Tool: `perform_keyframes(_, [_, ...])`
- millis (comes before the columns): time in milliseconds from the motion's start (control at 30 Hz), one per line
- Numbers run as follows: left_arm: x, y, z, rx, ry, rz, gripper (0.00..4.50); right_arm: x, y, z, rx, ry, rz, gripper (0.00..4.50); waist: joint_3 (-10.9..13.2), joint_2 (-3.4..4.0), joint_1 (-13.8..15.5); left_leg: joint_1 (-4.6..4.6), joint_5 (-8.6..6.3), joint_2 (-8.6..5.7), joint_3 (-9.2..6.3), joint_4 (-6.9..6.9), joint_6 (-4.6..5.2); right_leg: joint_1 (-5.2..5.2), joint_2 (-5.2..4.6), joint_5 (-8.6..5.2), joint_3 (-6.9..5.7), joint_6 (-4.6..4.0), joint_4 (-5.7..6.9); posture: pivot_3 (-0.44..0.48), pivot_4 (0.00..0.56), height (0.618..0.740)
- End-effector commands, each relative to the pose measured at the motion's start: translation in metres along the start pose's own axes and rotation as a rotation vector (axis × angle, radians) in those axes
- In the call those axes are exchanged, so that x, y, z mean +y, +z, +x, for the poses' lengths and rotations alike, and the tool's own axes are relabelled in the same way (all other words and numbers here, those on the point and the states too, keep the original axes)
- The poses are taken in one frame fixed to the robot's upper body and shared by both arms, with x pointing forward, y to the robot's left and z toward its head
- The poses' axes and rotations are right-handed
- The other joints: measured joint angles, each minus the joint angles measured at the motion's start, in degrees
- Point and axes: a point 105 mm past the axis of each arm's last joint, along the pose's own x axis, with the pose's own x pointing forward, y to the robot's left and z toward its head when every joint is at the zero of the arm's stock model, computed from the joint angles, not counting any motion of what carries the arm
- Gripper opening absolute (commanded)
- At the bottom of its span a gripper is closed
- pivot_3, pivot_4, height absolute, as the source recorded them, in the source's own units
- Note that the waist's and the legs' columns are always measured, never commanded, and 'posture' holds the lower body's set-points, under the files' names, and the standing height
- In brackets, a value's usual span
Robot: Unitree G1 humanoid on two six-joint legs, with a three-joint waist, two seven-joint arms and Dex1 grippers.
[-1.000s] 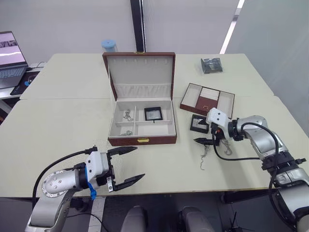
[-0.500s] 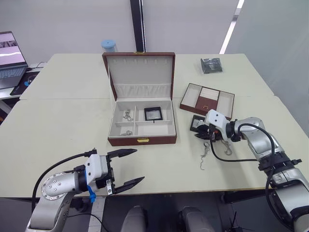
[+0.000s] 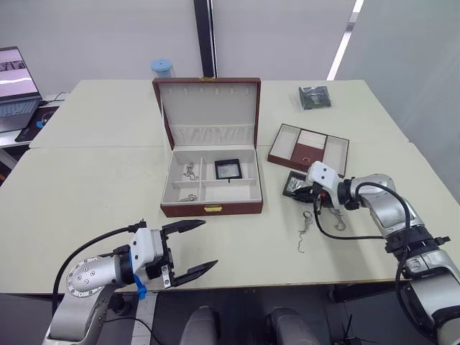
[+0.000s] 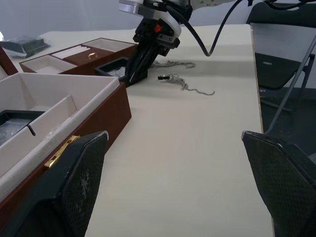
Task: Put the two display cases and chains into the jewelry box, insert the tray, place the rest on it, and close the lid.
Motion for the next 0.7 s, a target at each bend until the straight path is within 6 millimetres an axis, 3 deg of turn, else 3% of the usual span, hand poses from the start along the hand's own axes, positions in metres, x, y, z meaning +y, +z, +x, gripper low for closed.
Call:
perform_keyframes(33, [0.003, 0.002, 0.001, -0.019, 0.048, -0.010, 4.50, -0.010, 0.044, -0.019, -0.109, -0.026, -0.030, 0.01, 0.0, 0.01, -0.1, 0.00, 0.00, 0.00, 0.00, 0.00, 0.00, 0.00, 0.00, 0.00, 0.00, 0.00, 0.00, 0.000, 0.150, 0.740])
perform_keyframes(267, [0.005, 0.000, -0.005, -0.007, 0.178, -0.053, 4.50, 0.008, 0.103, -0.025, -0.236, 0.088, -0.027, 0.01, 0.0, 0.04, -0.1, 0.00, 0.00, 0.03, -0.05, -0.02, 0.00, -0.01, 0.00, 0.00, -0.04, 0.00, 0.00, 0.000, 0.150, 0.740])
perform_keyframes(700, [0.000, 0.001, -0.026, 0.013, 0.493, -0.105, 4.50, 0.045, 0.152, 0.046, -0.152, 0.305, -0.102, 0.01, 0.0, 0.06, -0.2, -0.02, 0.00, 0.02, -0.06, -0.03, 0.01, -0.06, -0.03, -0.01, -0.03, -0.02, 0.03, 0.000, 0.150, 0.740])
